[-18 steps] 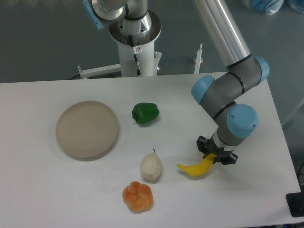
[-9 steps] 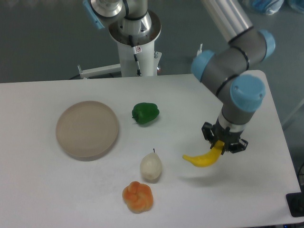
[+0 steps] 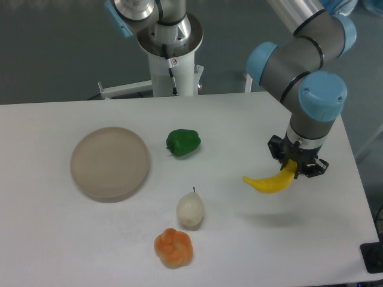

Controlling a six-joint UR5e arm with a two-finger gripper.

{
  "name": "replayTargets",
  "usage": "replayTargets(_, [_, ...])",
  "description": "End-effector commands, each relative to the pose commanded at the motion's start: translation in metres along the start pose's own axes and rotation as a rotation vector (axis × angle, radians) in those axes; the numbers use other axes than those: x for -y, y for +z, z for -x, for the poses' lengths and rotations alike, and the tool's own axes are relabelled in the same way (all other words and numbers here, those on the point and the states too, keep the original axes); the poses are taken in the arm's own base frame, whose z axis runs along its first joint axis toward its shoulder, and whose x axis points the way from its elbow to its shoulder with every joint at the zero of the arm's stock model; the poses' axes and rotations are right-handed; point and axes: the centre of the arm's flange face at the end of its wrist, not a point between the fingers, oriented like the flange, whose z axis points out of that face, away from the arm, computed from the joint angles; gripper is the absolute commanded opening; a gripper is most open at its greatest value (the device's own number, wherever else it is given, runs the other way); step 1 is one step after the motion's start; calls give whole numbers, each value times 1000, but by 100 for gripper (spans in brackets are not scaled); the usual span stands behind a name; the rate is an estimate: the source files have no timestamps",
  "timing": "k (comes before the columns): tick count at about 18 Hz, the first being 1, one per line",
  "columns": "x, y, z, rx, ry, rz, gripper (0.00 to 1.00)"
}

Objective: Pick up the banana from the table
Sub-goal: 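Lift the held banana up off the table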

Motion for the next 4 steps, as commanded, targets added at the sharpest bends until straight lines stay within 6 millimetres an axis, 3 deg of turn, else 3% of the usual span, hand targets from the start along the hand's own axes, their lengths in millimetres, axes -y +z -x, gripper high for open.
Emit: replayTargets(4, [-6, -7, 5, 5, 20, -30, 3])
